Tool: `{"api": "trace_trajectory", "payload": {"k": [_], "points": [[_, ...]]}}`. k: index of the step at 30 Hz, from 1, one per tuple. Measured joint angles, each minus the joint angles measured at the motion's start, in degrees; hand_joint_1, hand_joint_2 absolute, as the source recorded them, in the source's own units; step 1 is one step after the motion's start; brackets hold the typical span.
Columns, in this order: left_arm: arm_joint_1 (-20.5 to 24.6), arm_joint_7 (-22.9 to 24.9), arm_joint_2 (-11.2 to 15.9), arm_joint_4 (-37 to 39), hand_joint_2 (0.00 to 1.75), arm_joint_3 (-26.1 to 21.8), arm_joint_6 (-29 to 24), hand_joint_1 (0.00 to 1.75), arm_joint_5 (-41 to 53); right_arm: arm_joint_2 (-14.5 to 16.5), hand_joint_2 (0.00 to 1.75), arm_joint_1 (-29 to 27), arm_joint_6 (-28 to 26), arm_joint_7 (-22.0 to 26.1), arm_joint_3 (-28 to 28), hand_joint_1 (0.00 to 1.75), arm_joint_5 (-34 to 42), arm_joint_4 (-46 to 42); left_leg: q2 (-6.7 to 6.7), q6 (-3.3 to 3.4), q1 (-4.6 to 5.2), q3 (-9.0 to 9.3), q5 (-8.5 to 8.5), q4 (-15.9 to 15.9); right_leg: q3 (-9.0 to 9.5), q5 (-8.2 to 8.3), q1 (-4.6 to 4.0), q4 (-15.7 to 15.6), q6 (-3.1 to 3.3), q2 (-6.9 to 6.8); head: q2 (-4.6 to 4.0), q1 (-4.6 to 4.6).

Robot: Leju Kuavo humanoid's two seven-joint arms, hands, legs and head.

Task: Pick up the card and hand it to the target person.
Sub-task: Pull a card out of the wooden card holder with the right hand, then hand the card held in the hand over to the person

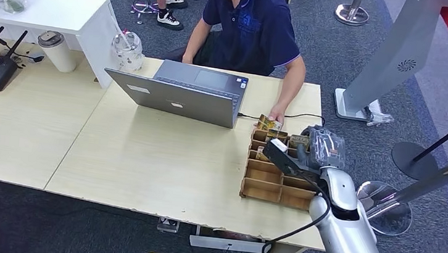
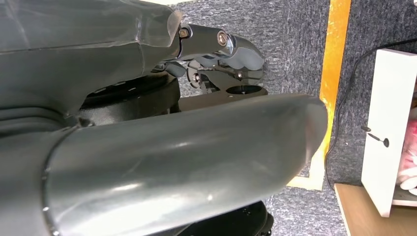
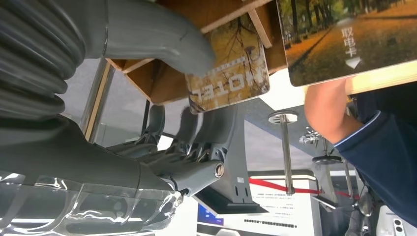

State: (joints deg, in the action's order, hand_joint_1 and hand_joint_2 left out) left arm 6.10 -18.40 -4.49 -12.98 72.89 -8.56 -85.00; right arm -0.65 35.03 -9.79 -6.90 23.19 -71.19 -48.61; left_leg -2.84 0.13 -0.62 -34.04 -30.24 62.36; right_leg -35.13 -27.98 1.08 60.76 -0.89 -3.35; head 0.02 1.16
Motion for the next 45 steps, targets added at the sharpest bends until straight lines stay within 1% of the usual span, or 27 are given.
{"api": "trace_trajectory", "payload": {"k": [7,16,23,29,31,33,37,45], "points": [[0.00,0.01,0.03,0.00,0.00,0.00,0.08,0.00,0.21,-0.08,1.75,-0.24,-0.79,0.51,-0.25,1.33,-0.15,-0.31,-0.01,0.00,0.00,0.00,0.00,0.00,0.00,0.00,0.00,0.00,0.00,0.01,0.00,0.00],[0.01,0.10,0.03,0.00,0.00,0.00,-0.01,0.00,0.33,-0.09,1.75,-0.26,-2.49,1.03,-0.43,1.33,-0.57,-0.39,-0.01,0.00,0.00,0.00,0.00,0.00,0.00,0.02,0.00,0.00,0.02,0.01,0.00,0.00],[0.01,0.13,0.03,0.00,0.00,0.00,-0.01,0.00,0.38,-0.09,1.75,-0.26,-2.82,1.13,-0.44,1.35,-0.95,-0.55,-0.01,0.00,0.00,0.00,0.00,0.00,0.00,0.02,0.00,0.00,0.02,0.00,0.00,0.00],[0.00,0.12,0.03,0.01,0.00,0.00,-0.03,0.00,0.49,-0.09,1.75,-0.29,-3.55,1.16,-0.44,1.36,-0.98,-2.69,-0.02,0.00,0.00,0.00,0.00,0.00,0.00,0.02,0.00,0.00,0.02,0.01,0.00,0.00],[0.00,0.11,0.03,0.00,0.00,0.00,-0.03,0.00,0.50,-0.09,1.75,-0.29,-3.55,1.16,-0.44,1.37,-0.98,-3.21,-0.02,0.00,0.00,0.00,0.00,0.00,0.00,0.02,0.00,0.00,0.02,0.01,0.00,-0.01],[0.00,0.09,0.03,0.01,0.00,0.00,-0.03,0.00,0.53,-0.13,1.75,-0.32,-3.57,1.19,-0.44,1.43,-0.98,-3.71,-0.02,0.00,0.00,0.00,0.00,0.00,-0.01,0.02,0.00,0.00,0.02,0.01,0.00,-0.01],[0.00,0.01,0.03,0.02,0.00,-0.04,-0.04,0.00,0.65,-0.54,1.75,-0.71,-3.98,1.51,-0.44,1.49,-0.92,-6.59,-0.02,0.00,0.00,0.00,0.00,0.00,-0.01,0.02,0.00,0.00,0.02,0.01,0.00,0.00],[-0.03,-0.39,-0.01,0.02,0.00,-0.69,-0.10,0.00,0.85,-1.97,1.75,-0.68,-4.16,2.20,-0.46,1.54,0.24,-17.09,-0.02,0.00,0.00,-0.01,0.00,0.00,0.00,0.02,0.00,0.00,0.02,0.01,0.00,0.00]]}}
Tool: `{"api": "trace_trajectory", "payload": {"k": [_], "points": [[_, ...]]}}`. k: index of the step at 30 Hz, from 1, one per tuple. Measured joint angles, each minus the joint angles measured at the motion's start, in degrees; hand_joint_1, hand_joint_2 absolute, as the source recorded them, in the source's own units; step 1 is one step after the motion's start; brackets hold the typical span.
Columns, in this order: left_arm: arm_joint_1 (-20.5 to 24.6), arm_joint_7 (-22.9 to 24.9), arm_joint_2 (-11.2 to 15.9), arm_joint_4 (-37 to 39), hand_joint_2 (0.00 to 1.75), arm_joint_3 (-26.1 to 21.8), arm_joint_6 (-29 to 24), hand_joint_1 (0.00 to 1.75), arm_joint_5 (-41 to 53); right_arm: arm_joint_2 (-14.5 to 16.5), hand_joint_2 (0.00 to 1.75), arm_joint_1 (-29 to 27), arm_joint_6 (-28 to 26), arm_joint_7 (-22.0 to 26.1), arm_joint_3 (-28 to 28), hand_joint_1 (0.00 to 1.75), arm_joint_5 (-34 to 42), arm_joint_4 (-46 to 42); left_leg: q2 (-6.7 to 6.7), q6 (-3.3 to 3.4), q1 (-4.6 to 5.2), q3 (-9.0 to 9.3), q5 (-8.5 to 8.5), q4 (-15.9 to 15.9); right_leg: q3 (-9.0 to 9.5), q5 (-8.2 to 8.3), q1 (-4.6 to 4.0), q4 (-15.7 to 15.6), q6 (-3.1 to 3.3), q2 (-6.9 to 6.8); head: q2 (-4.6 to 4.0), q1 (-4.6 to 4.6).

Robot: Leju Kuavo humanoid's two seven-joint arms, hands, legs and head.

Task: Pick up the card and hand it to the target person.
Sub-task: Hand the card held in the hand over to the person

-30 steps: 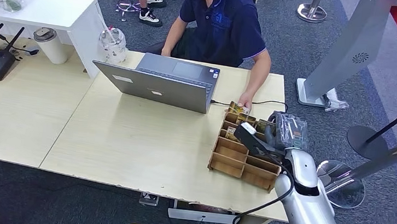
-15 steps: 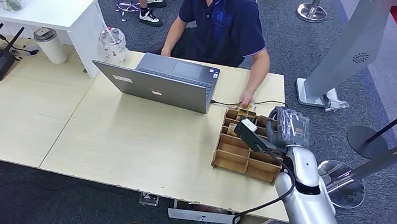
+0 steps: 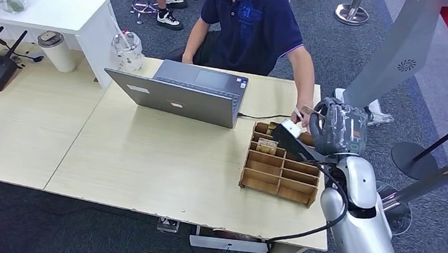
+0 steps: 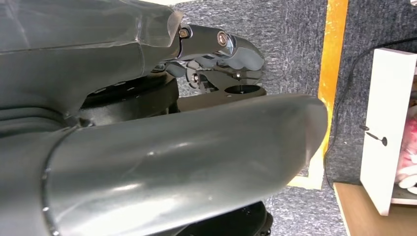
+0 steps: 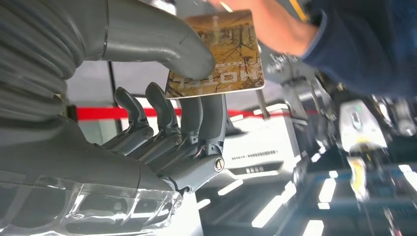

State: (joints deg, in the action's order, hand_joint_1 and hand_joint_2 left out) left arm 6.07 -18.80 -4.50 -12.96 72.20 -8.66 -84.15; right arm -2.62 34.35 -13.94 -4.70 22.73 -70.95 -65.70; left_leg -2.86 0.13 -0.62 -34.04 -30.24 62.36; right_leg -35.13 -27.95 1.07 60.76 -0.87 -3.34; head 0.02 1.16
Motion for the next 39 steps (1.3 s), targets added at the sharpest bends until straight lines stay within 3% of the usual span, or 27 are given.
{"api": "trace_trajectory", "payload": {"k": [26,27,30,31,33,39], "points": [[0.09,-1.31,-0.76,0.06,0.00,-1.24,-1.08,0.00,0.52,-0.16,1.75,1.05,1.73,0.41,-0.10,1.40,-0.27,-1.71,0.03,0.00,0.00,-0.01,0.00,0.00,0.02,0.00,0.00,0.00,0.00,-0.01,0.00,-0.01],[0.10,-1.31,-0.80,0.07,0.00,-1.27,-1.19,0.00,0.51,-0.13,1.75,1.13,1.74,0.50,-0.09,1.24,-0.27,-1.60,0.03,0.00,0.00,-0.01,0.00,0.00,0.02,0.00,0.00,0.00,0.00,-0.01,0.00,-0.01],[0.11,-1.31,-0.85,0.07,0.00,-1.41,-1.38,0.00,0.45,0.02,1.75,1.57,1.75,0.86,0.01,0.37,-0.26,-1.13,0.03,0.00,0.00,-0.01,0.00,0.00,0.02,0.00,0.00,0.00,0.00,-0.01,0.00,-0.01],[0.11,-1.31,-0.86,0.07,0.00,-1.49,-1.40,0.00,0.44,0.07,1.75,1.68,1.75,0.99,0.05,0.17,-0.24,-0.96,0.03,0.00,0.00,-0.01,0.00,0.00,0.02,0.00,0.00,0.00,0.00,-0.01,0.00,0.00],[0.11,-1.31,-0.89,0.07,0.00,-1.64,-1.44,0.00,0.44,0.16,1.75,1.82,1.74,1.20,0.11,0.00,-0.20,-0.59,0.03,0.00,0.00,-0.01,0.00,0.00,0.02,0.00,0.00,0.00,0.00,-0.02,0.00,0.00],[0.13,-1.28,-0.91,0.07,0.00,-1.98,-1.46,0.00,0.60,0.27,1.75,1.61,1.88,1.53,0.30,0.00,1.34,-0.27,0.03,0.00,0.00,0.00,0.00,0.00,0.01,0.00,0.00,0.00,0.00,-0.02,0.00,0.00]]}}
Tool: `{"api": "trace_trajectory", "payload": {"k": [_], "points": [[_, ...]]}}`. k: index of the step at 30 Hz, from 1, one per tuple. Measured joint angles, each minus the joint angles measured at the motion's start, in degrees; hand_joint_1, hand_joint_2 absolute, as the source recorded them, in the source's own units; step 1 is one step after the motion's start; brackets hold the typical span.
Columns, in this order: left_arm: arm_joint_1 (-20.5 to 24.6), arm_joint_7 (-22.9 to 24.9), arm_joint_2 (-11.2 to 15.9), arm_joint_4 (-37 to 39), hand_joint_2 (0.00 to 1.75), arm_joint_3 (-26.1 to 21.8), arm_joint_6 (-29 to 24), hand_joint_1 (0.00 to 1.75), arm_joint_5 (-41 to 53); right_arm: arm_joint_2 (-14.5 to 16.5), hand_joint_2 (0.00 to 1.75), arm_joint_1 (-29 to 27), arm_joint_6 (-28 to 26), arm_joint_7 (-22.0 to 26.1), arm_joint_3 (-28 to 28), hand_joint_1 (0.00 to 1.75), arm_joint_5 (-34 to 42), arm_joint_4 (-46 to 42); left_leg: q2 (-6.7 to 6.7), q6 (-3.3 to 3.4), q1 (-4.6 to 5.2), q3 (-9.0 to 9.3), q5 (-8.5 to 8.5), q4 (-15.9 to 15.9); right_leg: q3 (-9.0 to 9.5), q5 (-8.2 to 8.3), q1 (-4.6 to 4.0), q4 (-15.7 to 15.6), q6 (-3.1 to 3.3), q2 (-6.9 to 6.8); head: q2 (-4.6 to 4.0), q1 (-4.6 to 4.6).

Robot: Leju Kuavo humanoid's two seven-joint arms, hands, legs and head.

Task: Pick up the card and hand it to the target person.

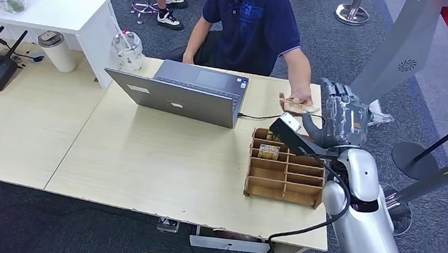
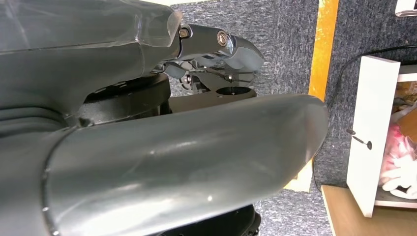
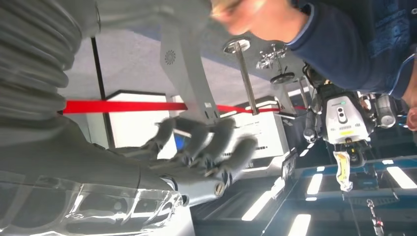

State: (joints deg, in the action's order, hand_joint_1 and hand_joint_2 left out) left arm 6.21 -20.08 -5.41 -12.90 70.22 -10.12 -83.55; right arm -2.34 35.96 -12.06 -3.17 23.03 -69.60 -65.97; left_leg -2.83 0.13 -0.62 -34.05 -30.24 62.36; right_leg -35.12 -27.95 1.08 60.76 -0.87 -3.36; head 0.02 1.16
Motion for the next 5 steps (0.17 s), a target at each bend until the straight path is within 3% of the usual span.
{"api": "trace_trajectory", "payload": {"k": [5], "points": [[-0.01,0.01,-0.01,0.00,0.00,-0.32,0.02,0.00,0.32,-0.01,1.75,-2.13,0.63,1.85,-0.12,0.00,5.37,-2.41,0.01,0.00,0.00,0.00,0.00,0.00,-0.01,0.00,0.00,0.00,0.00,-0.01,0.00,0.01]]}}
